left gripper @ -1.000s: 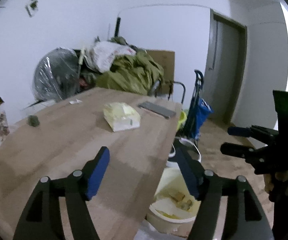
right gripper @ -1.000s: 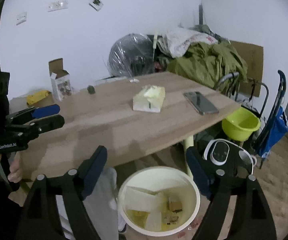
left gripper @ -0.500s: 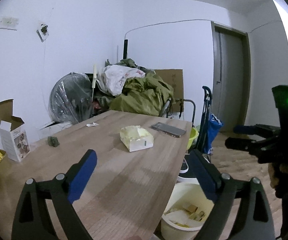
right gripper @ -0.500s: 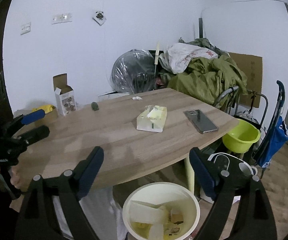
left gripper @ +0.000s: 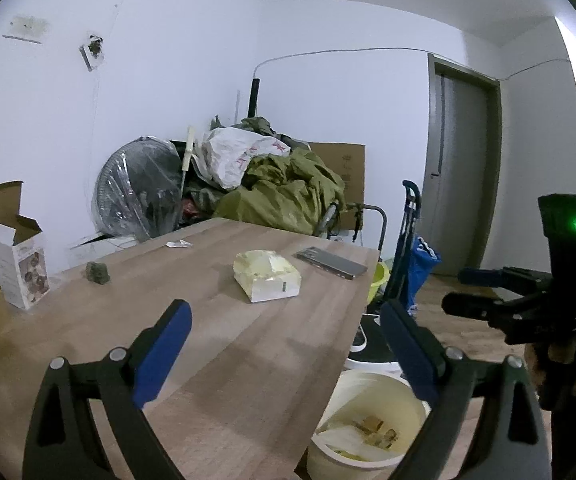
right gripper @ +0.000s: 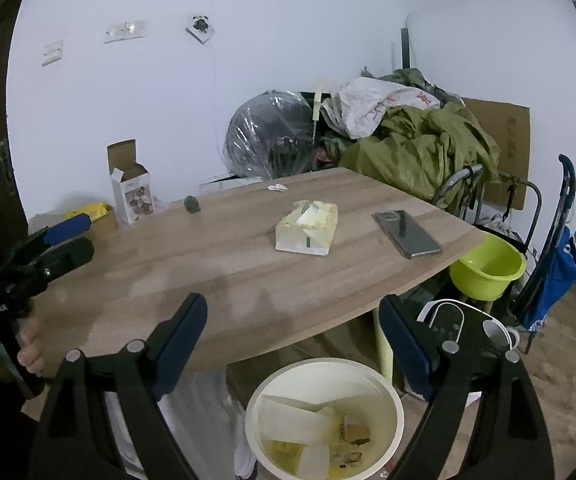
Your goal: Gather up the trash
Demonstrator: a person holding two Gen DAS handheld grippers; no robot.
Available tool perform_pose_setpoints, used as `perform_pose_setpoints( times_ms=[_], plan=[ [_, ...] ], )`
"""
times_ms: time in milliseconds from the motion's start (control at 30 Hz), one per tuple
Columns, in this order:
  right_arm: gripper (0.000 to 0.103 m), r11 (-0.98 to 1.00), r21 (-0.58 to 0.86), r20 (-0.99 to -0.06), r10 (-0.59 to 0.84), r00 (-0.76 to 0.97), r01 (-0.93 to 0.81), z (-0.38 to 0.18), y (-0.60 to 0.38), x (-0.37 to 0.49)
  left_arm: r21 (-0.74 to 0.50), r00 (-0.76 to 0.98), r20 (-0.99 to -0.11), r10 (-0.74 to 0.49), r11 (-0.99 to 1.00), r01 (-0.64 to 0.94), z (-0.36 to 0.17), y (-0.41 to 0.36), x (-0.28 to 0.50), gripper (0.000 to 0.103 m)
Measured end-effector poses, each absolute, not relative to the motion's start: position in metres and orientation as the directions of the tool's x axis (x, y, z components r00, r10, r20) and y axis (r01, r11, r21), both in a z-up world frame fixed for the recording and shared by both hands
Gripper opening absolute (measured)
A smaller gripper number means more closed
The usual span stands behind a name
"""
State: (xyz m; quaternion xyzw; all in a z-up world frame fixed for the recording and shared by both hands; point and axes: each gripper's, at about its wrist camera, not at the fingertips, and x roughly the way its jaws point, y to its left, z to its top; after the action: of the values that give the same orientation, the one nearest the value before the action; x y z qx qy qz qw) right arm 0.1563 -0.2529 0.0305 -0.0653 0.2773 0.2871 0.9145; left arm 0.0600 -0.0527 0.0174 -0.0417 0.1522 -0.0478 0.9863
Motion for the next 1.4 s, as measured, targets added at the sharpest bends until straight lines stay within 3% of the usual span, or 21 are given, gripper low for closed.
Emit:
perform_pose_setpoints(
  times_ms=[1400],
  plan=[
    [0.087, 0.832, 0.036, -0.552, 0.478, 0.683, -0.553, 0.0231, -0.2556, 0.1643, -0.104, 0.947, -0.3, -0.115, 0.991, 0.088, 0.0209, -0.0511, 0.0611, 0.095]
  ],
)
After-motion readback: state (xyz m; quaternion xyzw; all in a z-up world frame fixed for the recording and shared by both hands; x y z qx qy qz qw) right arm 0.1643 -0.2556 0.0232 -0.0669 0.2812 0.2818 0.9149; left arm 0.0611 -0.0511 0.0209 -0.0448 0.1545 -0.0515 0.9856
